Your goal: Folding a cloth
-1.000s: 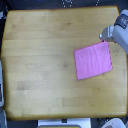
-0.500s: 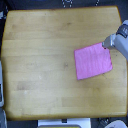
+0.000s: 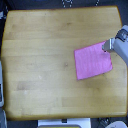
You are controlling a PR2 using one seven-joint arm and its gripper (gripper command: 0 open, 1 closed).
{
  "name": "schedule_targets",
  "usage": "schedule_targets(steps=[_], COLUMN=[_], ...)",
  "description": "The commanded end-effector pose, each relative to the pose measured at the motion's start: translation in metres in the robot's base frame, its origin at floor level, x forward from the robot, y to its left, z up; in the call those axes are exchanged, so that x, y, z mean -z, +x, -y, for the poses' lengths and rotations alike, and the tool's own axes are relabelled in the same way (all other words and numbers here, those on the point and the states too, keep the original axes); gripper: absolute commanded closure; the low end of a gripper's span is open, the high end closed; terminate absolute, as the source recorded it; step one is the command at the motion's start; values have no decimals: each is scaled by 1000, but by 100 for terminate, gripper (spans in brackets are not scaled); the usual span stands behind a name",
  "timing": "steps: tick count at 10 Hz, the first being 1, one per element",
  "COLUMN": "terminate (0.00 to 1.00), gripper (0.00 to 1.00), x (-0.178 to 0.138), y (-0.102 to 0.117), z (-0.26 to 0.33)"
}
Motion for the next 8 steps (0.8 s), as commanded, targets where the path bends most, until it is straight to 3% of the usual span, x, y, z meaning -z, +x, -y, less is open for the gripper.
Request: schedule_targets(steps=[1, 8], terminate=[0, 0], gripper=[0, 0], x=[35, 58], y=[2, 6], z=[1, 2])
